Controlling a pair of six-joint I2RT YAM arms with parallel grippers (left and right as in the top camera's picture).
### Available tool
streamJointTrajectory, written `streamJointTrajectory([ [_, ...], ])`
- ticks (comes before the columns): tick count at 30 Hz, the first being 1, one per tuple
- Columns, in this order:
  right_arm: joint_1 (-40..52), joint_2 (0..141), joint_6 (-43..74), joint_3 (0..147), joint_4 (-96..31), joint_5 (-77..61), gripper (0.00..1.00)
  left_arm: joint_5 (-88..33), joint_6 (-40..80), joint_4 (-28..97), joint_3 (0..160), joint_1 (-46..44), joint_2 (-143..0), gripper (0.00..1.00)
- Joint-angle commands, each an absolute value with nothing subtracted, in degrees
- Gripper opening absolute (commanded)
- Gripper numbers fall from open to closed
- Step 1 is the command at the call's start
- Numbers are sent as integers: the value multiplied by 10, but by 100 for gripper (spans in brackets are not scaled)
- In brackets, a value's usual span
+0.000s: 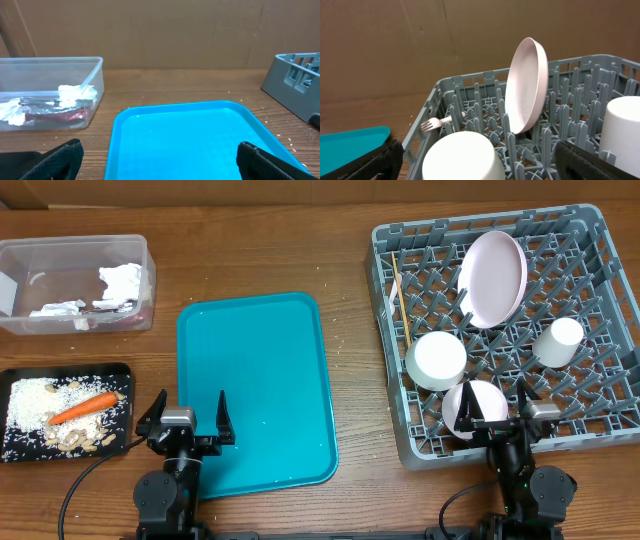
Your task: Sort waste into correct bins and load items into the dishwasher rack
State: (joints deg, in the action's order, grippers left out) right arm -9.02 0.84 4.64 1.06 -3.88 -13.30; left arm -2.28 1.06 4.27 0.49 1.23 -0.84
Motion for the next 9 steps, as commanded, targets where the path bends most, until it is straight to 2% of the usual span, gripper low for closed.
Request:
streamJointTrajectory([
  [1,-94,2,45,5,-35,-136,100,-15,4,44,3,15,-2,100],
  [9,-94,2,45,5,-35,-136,100,-15,4,44,3,15,-2,100],
])
